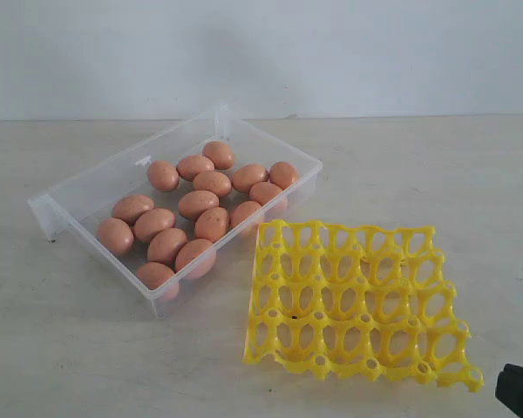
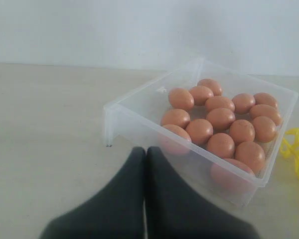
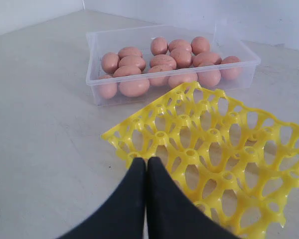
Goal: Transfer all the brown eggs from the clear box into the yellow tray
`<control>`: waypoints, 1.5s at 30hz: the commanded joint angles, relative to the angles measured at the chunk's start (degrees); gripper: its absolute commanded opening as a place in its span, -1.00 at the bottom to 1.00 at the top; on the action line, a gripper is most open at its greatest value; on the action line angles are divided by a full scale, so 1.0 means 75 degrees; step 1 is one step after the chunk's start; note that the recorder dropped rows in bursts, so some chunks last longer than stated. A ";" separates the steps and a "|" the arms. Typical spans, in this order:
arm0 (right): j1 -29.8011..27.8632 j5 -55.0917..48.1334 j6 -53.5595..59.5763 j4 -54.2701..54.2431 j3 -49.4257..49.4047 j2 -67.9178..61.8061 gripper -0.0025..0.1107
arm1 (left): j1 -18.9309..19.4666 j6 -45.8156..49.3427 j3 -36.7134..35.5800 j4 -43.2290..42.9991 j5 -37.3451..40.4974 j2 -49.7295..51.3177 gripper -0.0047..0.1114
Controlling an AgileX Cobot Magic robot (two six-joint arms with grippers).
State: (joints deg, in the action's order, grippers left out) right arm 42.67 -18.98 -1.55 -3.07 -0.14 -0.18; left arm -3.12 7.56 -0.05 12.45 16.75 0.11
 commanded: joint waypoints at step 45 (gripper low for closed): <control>-0.0037 0.7960 0.3556 -0.3603 0.3765 -0.2433 -0.96 | 0.0024 0.0003 0.0007 0.0030 -0.0062 -0.0015 -0.99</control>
State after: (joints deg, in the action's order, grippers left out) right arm 42.67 39.50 15.14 -30.04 16.78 -9.99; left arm -3.12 7.56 -0.05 12.45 16.75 0.11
